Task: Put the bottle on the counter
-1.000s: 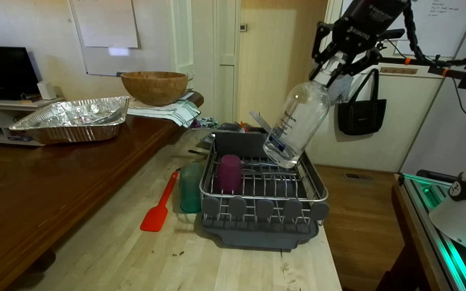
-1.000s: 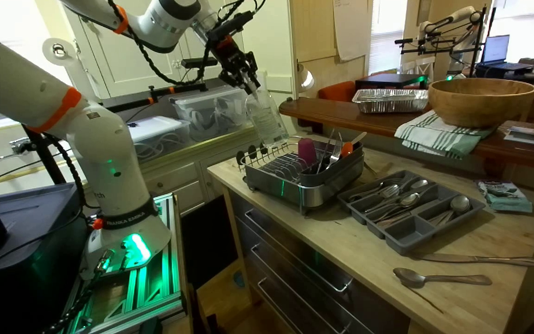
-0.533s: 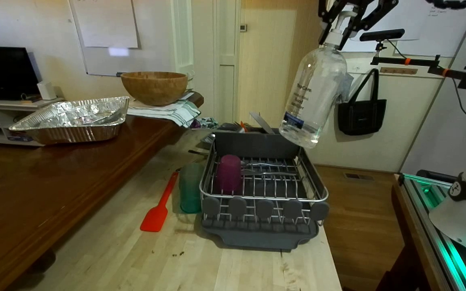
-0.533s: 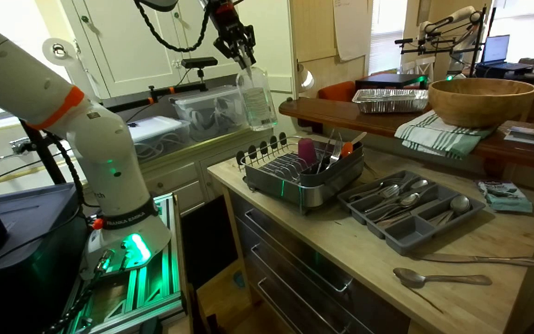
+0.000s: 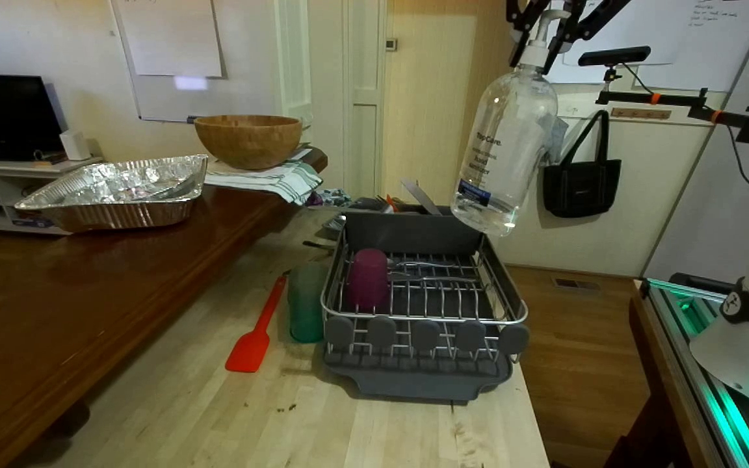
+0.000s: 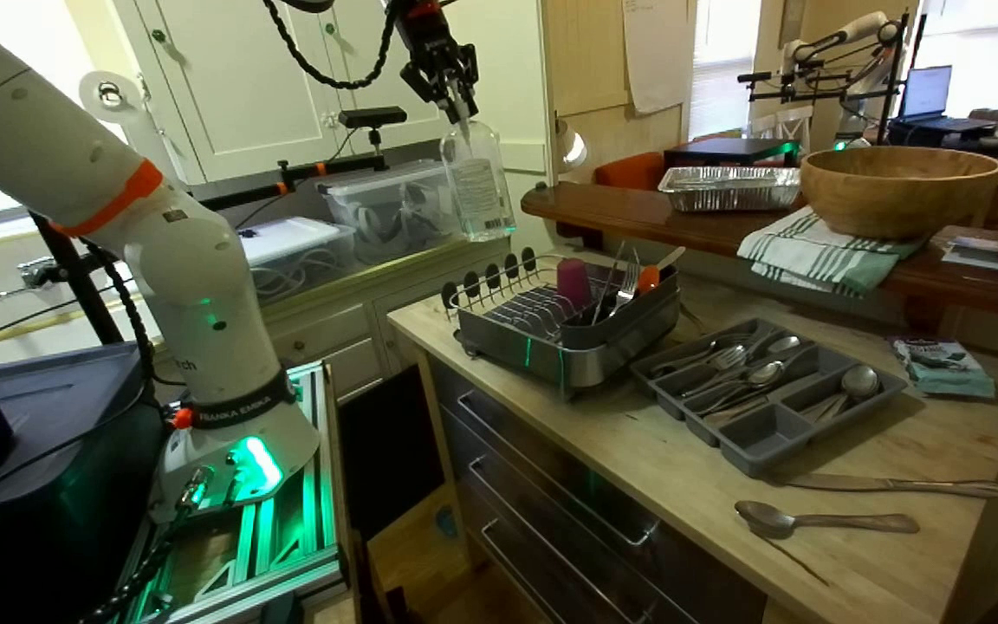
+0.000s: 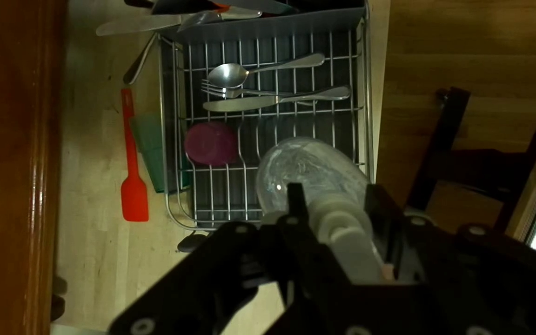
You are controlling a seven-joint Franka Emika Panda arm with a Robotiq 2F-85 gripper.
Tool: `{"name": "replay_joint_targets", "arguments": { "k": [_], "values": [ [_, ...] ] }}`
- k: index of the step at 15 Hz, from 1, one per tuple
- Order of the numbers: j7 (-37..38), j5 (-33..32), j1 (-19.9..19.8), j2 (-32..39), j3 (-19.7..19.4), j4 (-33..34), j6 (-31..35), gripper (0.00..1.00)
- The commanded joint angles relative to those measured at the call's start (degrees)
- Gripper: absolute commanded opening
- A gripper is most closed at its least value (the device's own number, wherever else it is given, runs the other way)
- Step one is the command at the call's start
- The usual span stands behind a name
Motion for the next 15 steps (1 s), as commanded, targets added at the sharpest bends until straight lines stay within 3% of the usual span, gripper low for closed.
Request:
{"name": "replay_joint_targets", "arguments": {
  "k": [1, 14, 15],
  "values": [
    [-0.3, 0.3, -0.7, 0.0, 0.6, 0.2, 0.0, 0.37],
    [-0.3, 0.3, -0.7, 0.1, 0.6, 0.3, 0.0, 0.37],
    [-0.3, 0.3, -0.7, 0.1, 0.6, 0.3, 0.0, 0.12]
  ]
}}
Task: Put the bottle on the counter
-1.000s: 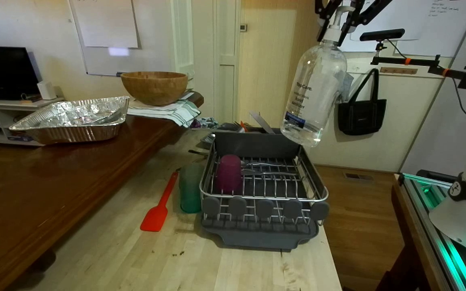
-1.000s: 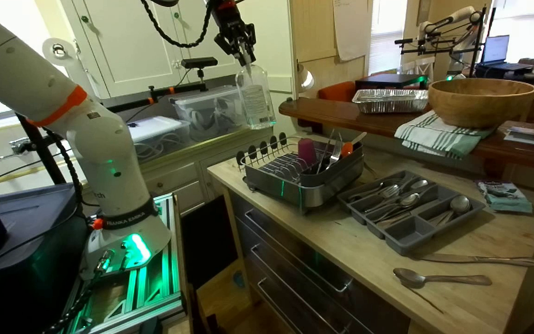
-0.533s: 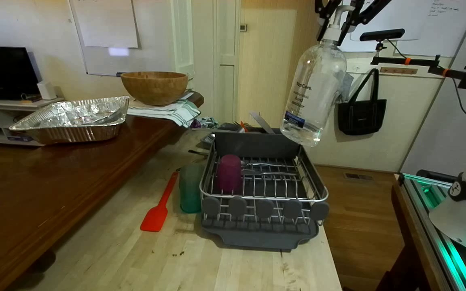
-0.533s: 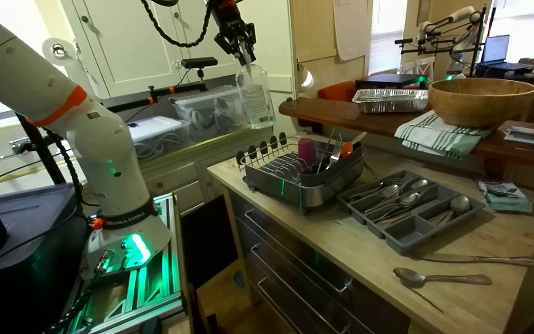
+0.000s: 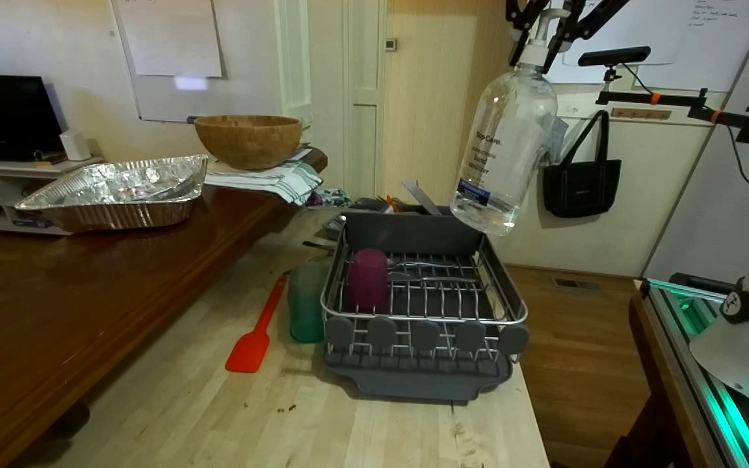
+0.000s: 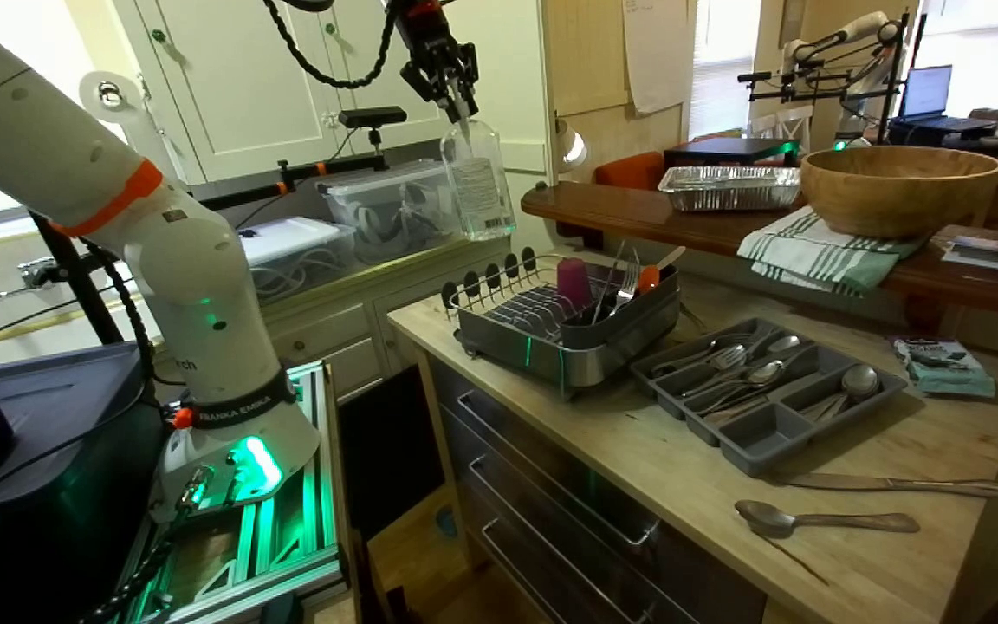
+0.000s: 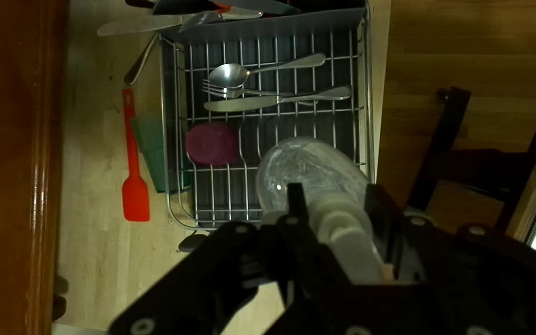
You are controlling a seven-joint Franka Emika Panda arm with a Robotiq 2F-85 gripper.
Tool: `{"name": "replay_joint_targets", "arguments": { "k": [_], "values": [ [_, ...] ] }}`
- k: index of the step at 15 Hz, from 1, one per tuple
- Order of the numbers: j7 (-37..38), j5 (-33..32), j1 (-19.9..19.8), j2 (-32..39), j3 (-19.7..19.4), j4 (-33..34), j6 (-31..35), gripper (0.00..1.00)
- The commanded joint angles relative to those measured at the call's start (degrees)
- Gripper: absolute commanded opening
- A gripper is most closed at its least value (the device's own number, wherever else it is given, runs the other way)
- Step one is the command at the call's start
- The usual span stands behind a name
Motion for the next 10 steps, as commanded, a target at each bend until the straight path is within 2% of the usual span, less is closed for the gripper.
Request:
{"name": "replay_joint_targets", "arguments": {
  "k": [1, 4, 7, 10],
  "values": [
    [0.1, 0.4, -0.3, 0.3, 1.0, 0.3, 1.2, 0.12],
    [-2.8, -2.5, 0.4, 5.3, 3.9, 6.5, 0.3, 0.12],
    [-9.1, -5.9, 0.7, 10.2, 6.4, 14.1, 0.2, 0.12],
    [-18.4, -7.2, 0.3, 14.4, 6.0, 20.5, 3.6, 0.12]
  ]
}}
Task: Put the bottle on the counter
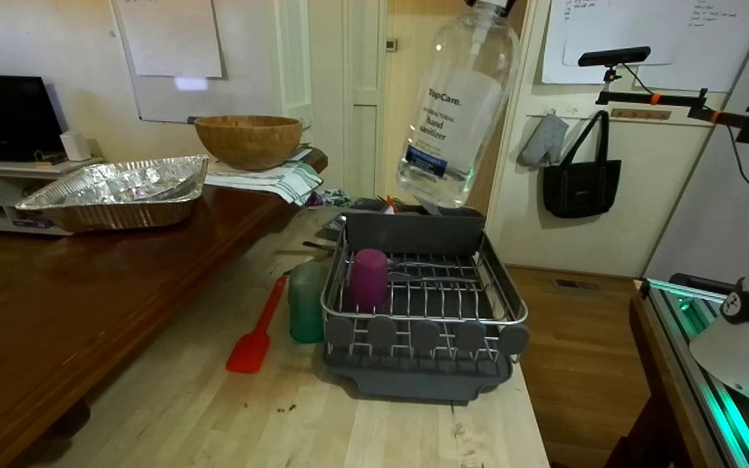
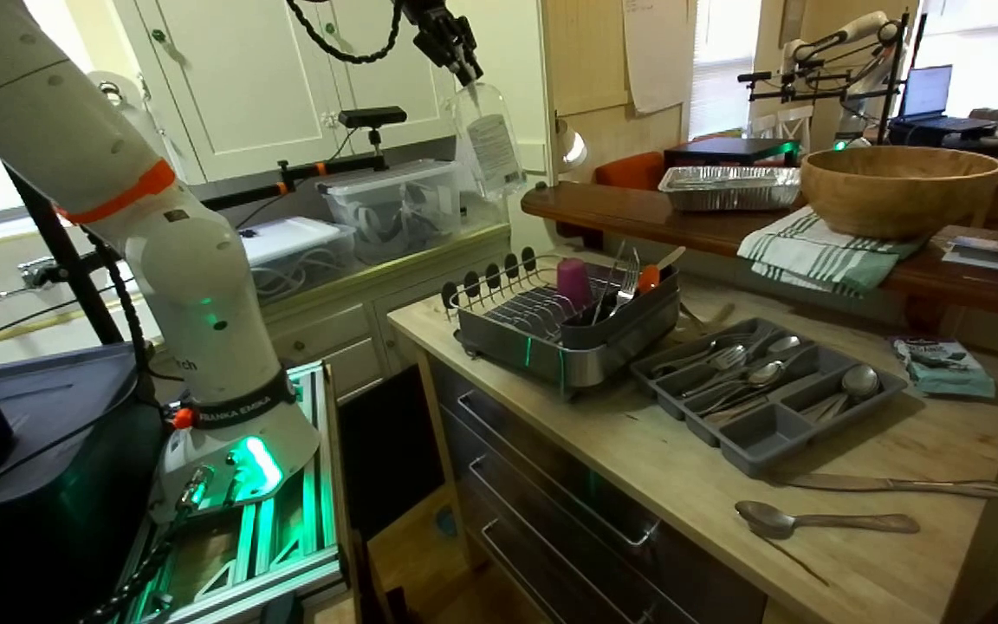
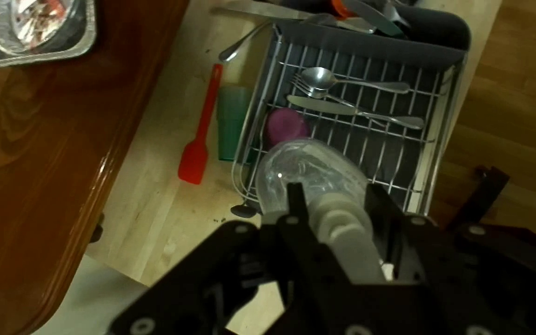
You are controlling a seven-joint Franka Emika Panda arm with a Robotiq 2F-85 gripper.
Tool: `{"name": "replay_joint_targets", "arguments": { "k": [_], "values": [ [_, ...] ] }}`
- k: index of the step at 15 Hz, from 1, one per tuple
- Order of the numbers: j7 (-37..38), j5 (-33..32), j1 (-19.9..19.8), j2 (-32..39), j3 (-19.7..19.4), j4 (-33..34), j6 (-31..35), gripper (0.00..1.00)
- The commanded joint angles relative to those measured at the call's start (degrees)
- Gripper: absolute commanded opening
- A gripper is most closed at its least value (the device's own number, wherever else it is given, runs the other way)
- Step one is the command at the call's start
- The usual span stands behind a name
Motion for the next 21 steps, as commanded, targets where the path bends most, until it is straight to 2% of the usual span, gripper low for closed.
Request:
{"name": "replay_joint_targets", "arguments": {
  "k": [1, 4, 7, 10, 11, 16, 17, 21],
  "values": [
    [-12.1, -0.8, -0.6, 6.1, -1.4, 9.2, 4.2, 0.12],
    [-21.9, 2.7, -1.1, 9.8, -2.7, 14.4, 9.5, 0.12],
    [-29.7, 4.1, -1.6, 14.6, -1.7, 20.3, 10.0, 0.12],
    [-30.4, 5.6, -1.4, 20.6, 0.8, 27.2, 8.1, 0.12],
    [-28.9, 4.6, -2.4, 15.9, 0.4, 21.2, 9.6, 0.37],
    [-28.8, 4.5, -2.1, 20.5, 1.7, 25.7, 9.5, 0.37],
    [-28.8, 4.5, -2.1, 20.5, 1.7, 25.8, 9.5, 0.12],
    [-33.7, 3.8, -2.4, 25.6, 2.0, 31.4, 8.1, 0.12]
  ]
}}
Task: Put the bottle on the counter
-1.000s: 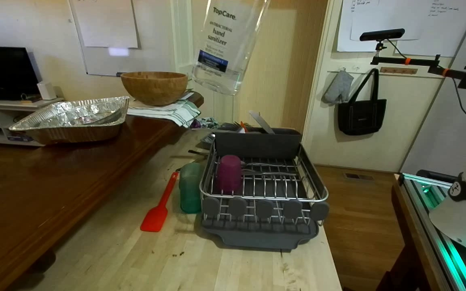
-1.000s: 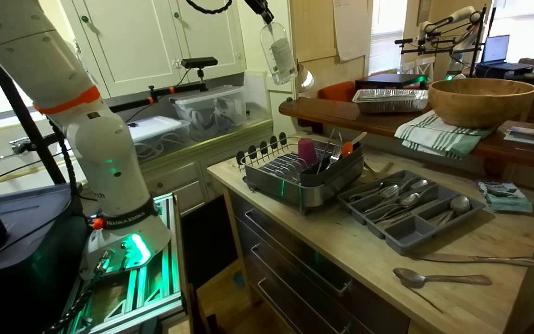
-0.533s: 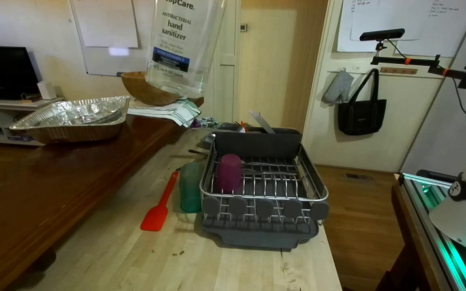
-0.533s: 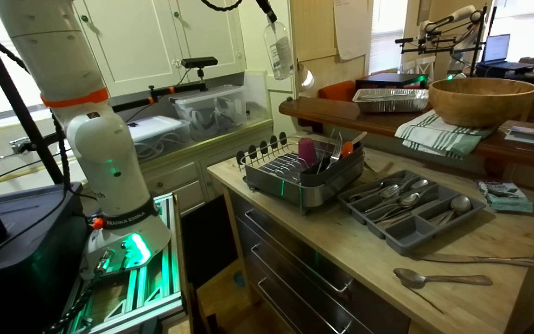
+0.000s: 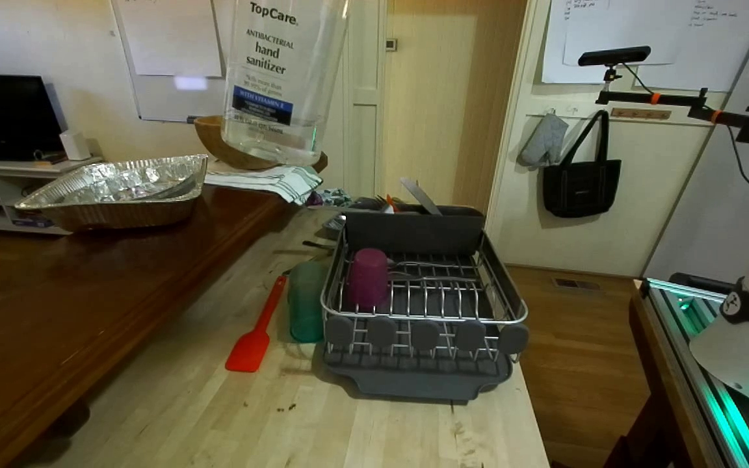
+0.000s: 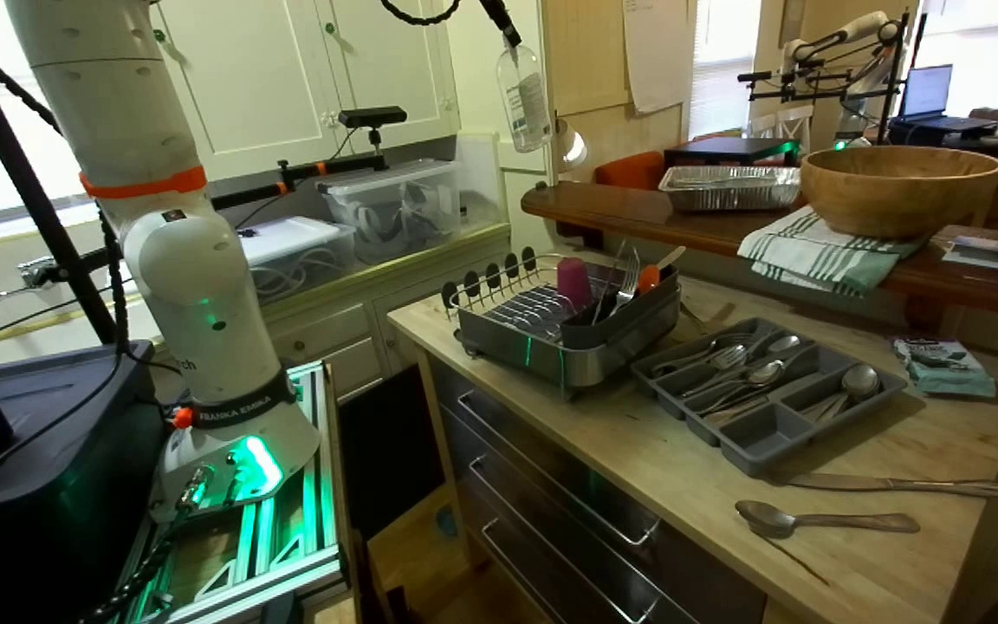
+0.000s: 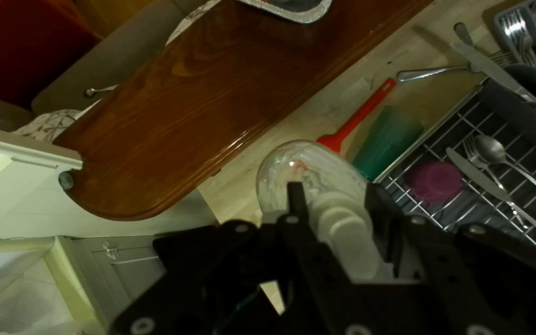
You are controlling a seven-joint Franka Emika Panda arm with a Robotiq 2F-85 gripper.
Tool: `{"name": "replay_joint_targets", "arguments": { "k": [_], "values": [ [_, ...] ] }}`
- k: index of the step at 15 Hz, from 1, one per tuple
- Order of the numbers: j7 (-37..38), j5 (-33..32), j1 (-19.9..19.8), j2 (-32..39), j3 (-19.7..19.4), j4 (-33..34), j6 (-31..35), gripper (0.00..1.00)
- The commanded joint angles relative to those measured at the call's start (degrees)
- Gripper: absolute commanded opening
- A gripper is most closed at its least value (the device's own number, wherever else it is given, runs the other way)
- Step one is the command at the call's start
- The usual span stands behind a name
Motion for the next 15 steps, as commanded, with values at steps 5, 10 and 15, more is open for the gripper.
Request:
{"name": "replay_joint_targets", "arguments": {
  "k": [5, 10, 15],
  "values": [
    [-10.1, 0.3, -1.2, 10.6, 0.9, 11.9, -4.4, 0.12],
    [-18.5, 1.0, 0.2, 19.0, 2.1, 22.0, -9.6, 0.12],
    [-24.0, 1.0, 2.9, 24.3, 3.5, 28.1, -9.8, 0.12]
  ]
}}
